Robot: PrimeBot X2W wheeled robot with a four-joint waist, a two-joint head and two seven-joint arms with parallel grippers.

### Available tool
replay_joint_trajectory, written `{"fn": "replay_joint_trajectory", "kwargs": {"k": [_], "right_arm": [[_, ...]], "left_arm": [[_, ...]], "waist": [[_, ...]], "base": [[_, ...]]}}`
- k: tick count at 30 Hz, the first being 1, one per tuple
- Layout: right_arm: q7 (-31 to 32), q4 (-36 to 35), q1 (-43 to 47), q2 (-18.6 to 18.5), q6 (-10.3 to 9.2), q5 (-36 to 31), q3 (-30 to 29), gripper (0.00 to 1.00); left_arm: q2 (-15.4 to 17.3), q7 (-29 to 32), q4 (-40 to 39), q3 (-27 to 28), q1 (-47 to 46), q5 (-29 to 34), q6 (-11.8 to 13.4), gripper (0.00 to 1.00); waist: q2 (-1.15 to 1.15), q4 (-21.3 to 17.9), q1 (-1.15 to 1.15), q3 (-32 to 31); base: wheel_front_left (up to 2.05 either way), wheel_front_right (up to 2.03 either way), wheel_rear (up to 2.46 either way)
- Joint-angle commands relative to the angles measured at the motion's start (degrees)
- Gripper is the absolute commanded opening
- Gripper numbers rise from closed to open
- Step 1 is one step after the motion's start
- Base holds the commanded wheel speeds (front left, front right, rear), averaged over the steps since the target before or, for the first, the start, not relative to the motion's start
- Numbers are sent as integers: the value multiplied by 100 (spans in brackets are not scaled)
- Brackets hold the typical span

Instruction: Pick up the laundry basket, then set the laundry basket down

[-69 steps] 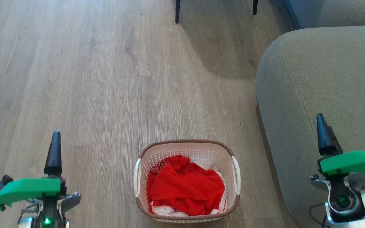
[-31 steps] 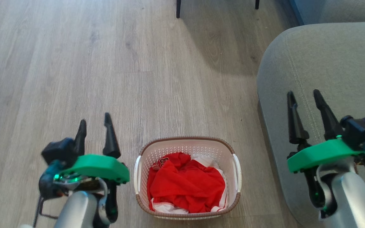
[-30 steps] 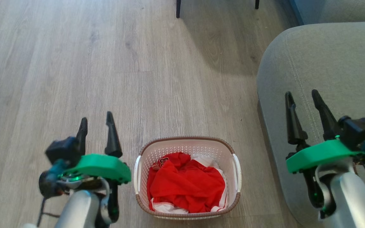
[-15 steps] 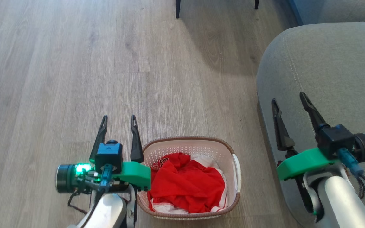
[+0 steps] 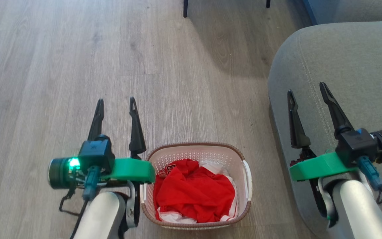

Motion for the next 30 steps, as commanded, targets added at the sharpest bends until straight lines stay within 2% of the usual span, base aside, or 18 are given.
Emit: {"fn": "replay_joint_trajectory", "kwargs": {"k": [1, 7, 12, 18, 30], "right_arm": [[-87, -194, -219, 44, 39, -117, 73, 100], [-177, 193, -112, 56, 41, -48, 129, 100], [-177, 722, -60, 108, 41, 301, 111, 100], [-177, 1137, -99, 119, 41, 393, 125, 100], [-177, 1424, -124, 155, 41, 332, 60, 100]], "left_arm": [[-33, -90, -223, 246, -129, 273, -68, 100], [-247, -179, 2, 637, 39, 469, -634, 100], [-302, -179, 233, 957, 188, 211, -1022, 100], [-306, -179, 660, 991, 295, -133, -1200, 100], [-307, -179, 1005, 965, 273, -211, -1338, 100]], "waist": [[0, -6, 0, -1], [0, -18, 0, -23], [0, -30, 0, -53], [0, -45, 0, -90], [0, -51, 0, -123]], "base": [[0, 0, 0], [0, 0, 0], [0, 0, 0], [0, 0, 0], [0, 0, 0]]}}
